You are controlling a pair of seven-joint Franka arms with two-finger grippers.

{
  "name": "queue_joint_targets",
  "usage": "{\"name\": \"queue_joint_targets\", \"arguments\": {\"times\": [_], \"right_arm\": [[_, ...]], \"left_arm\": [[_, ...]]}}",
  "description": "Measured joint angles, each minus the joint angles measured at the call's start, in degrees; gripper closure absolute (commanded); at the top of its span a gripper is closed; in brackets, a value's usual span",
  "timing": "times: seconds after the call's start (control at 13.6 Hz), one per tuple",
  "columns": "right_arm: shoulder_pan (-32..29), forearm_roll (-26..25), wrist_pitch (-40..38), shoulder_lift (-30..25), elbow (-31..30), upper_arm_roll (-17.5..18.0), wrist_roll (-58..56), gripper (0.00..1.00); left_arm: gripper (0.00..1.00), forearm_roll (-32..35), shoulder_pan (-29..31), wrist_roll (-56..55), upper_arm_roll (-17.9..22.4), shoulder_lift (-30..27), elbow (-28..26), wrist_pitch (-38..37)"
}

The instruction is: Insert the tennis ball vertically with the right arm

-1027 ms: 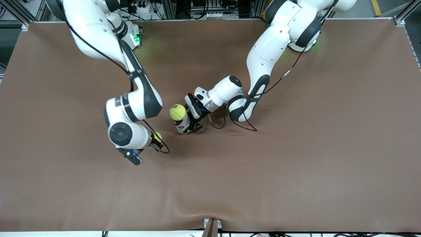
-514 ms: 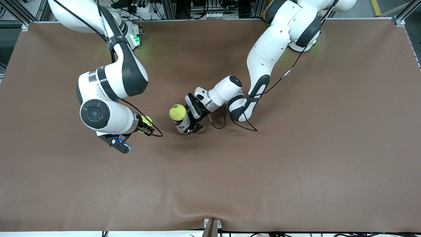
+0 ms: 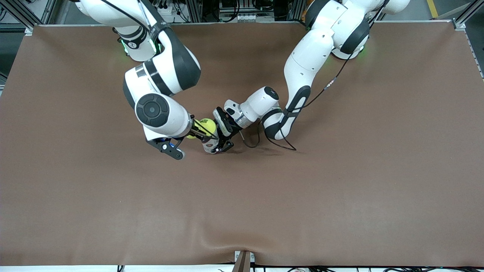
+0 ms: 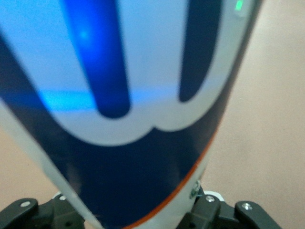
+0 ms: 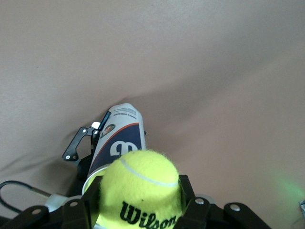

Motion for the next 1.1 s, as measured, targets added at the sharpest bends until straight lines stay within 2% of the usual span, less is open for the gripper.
{"name": "queue_joint_targets", "arguments": {"times": [1.1], "right_arm": [[0.16, 2.85, -3.67, -0.10, 3.96, 0.32, 0.84, 1.00]], "left_arm": [[0.22, 0.00, 0.09, 0.00, -0.02, -0.06, -0.14, -0.03]]}}
